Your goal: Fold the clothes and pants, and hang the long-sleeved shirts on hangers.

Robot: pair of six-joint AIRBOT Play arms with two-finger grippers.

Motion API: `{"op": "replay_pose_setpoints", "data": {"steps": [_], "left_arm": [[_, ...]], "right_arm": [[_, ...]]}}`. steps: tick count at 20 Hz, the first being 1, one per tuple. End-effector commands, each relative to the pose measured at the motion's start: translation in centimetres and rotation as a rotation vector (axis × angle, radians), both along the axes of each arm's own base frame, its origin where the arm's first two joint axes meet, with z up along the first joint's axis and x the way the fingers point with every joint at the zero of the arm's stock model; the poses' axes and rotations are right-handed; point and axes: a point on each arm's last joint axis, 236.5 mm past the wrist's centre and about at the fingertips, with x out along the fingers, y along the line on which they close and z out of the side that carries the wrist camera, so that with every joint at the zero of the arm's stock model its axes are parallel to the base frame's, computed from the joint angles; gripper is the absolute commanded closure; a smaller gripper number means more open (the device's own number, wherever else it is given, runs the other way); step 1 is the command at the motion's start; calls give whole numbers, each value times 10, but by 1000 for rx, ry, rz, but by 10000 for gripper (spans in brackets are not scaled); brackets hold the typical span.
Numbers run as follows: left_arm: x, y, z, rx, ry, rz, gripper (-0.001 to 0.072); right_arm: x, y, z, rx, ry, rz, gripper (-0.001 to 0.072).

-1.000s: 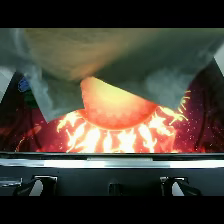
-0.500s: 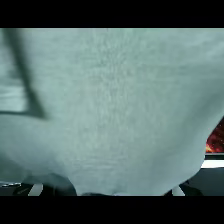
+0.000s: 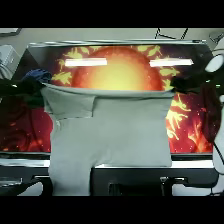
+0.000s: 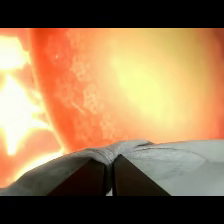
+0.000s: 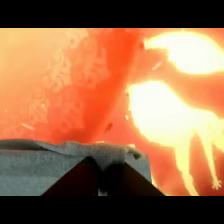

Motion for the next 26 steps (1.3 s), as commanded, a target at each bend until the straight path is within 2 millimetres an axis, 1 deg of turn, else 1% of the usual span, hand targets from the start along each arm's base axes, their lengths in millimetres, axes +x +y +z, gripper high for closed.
{"op": "replay_pose_setpoints", "data": {"steps": [1,2,4,5,6,7,8,9,11,12,13,14,15,16,17,18,19,21,22,23,25,26], "left_arm": [[36,0,-93,-51,80,116,683],[52,7,-94,-57,47,158,682],[82,24,-83,-36,-44,230,682],[95,31,-76,-13,-97,255,682],[104,35,-70,14,-144,268,682],[110,34,-67,29,-176,282,682],[113,28,-70,39,-186,275,682],[114,18,-79,40,-173,260,682],[109,-5,-105,31,-110,206,682],[106,-10,-108,26,-92,187,683],[103,-10,-102,25,-94,180,683],[97,-8,-92,29,-93,160,683],[85,-8,-82,33,-72,120,683],[67,-11,-78,33,-26,65,683],[42,-16,-81,39,53,-12,683],[12,-22,-91,59,157,-100,683],[-16,-22,-106,90,270,-158,683],[-58,-18,-140,151,447,-199,683],[-73,-21,-153,152,497,-205,683],[-83,-24,-163,148,525,-213,683],[-95,-26,-174,145,560,-218,683],[-96,-24,-175,146,563,-216,683]], "right_arm": [[46,4,-64,44,-39,-140,673],[67,-1,-55,40,-135,-161,672],[106,-12,-27,28,-337,-198,672],[121,-16,-14,23,-420,-213,672],[131,-19,-5,19,-480,-224,672],[137,-21,-3,17,-508,-229,672],[139,-22,-8,16,-505,-231,672],[137,-21,-19,16,-477,-228,672],[123,-16,-49,23,-367,-216,672],[114,-14,-58,24,-313,-207,672],[105,-20,-58,17,-275,-204,672],[94,-26,-53,20,-231,-209,672],[77,-33,-49,27,-172,-215,672],[57,-38,-47,25,-105,-204,672],[34,-42,-48,17,-24,-162,672],[6,-40,-53,16,85,-105,672],[-22,-38,-61,17,200,-78,672],[-56,-27,-78,37,336,-28,673],[-64,-25,-86,39,364,-14,673],[-71,-26,-93,38,386,-15,672],[-80,-28,-103,30,414,-16,672],[-83,-27,-104,33,429,-13,672]]}}
